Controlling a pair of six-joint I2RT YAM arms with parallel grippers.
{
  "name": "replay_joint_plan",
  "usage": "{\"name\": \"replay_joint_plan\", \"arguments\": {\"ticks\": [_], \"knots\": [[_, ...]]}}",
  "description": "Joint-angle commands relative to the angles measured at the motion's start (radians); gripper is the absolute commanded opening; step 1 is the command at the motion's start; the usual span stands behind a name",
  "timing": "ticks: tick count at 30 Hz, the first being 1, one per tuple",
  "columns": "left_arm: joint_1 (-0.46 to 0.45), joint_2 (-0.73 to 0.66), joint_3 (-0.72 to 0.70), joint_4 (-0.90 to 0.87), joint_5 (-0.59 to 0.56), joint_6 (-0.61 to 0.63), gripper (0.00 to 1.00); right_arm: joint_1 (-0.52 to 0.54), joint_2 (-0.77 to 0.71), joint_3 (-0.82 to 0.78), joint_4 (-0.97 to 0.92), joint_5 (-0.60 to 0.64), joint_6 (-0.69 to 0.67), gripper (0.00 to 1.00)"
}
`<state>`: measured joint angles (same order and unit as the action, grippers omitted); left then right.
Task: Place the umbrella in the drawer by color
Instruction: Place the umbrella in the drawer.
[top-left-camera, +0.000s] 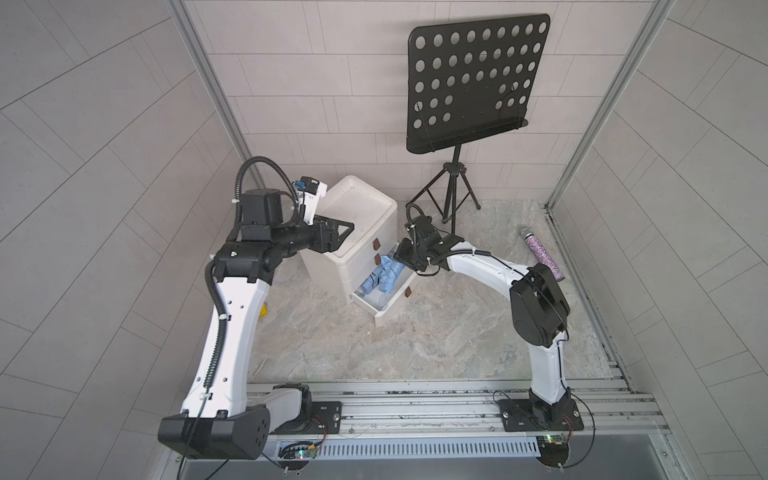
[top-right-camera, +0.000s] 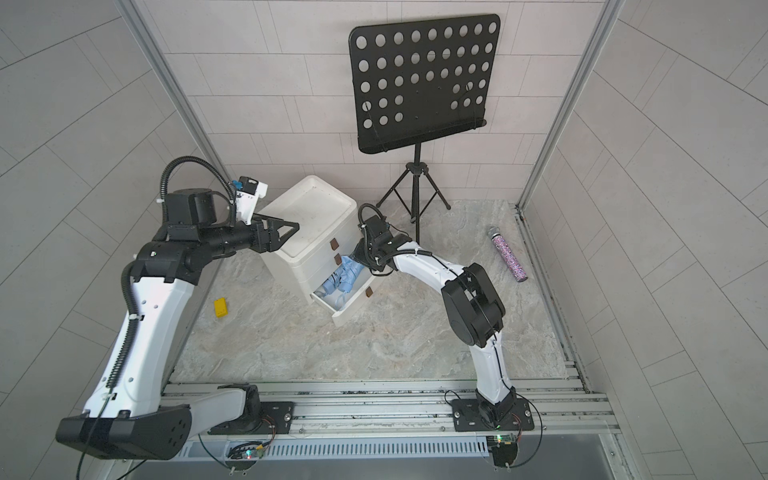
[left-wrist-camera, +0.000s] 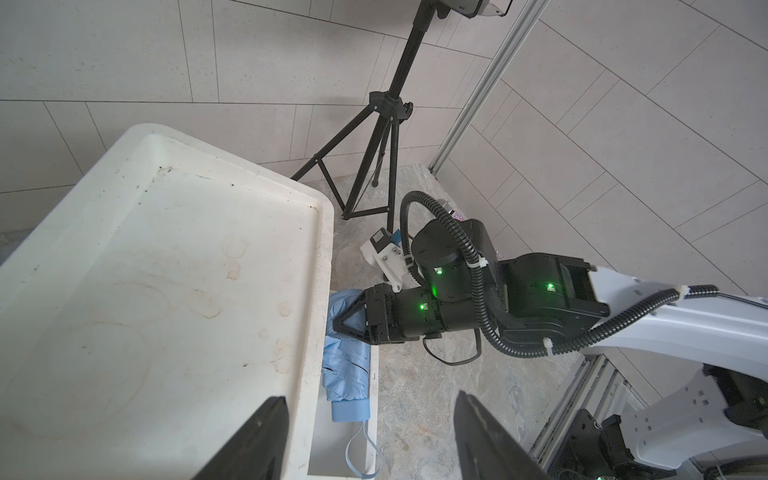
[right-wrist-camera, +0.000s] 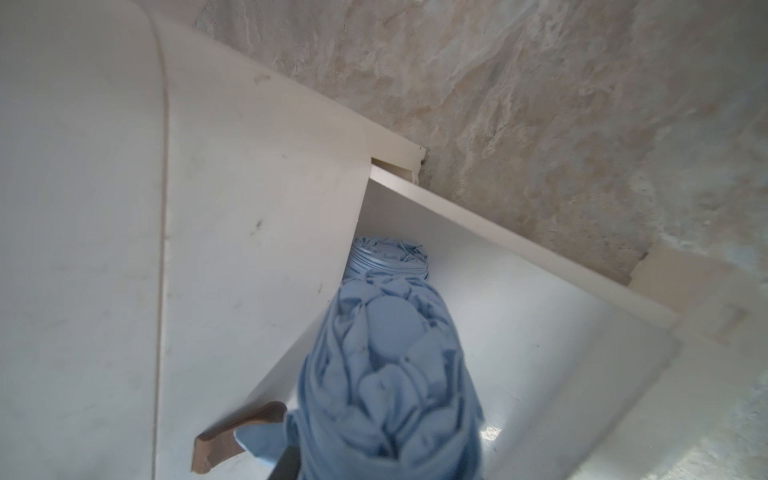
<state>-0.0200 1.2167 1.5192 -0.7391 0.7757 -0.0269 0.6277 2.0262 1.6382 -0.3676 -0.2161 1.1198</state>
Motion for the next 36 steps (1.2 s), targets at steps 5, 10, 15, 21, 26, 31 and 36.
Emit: {"name": "replay_joint_plan", "arguments": {"ticks": [5, 10, 15, 21, 26, 31, 36], "knots": [[0.003, -0.016, -0.016, 0.032, -0.003, -0.007, 0.70, 0.033, 0.043, 0.012, 0.001, 0.013, 0.050, 0.38], [0.005, -0.019, -0.021, 0.035, -0.003, -0.008, 0.69, 0.044, 0.069, 0.024, -0.008, 0.013, 0.058, 0.45], [0.005, -0.017, -0.023, 0.038, -0.005, -0.010, 0.69, 0.044, 0.070, 0.031, -0.014, 0.021, 0.053, 0.54], [0.006, -0.011, -0.024, 0.043, -0.002, -0.015, 0.69, 0.043, 0.048, 0.034, -0.029, 0.046, 0.037, 0.60], [0.006, -0.013, -0.028, 0.044, -0.004, -0.015, 0.69, 0.038, -0.015, 0.057, -0.071, 0.113, -0.014, 0.61], [0.009, -0.013, -0.031, 0.042, -0.006, -0.013, 0.69, 0.033, -0.076, 0.073, -0.094, 0.152, -0.064, 0.61], [0.015, -0.014, -0.034, 0.038, -0.009, -0.010, 0.69, 0.033, -0.150, 0.019, -0.067, 0.154, -0.117, 0.53]]}}
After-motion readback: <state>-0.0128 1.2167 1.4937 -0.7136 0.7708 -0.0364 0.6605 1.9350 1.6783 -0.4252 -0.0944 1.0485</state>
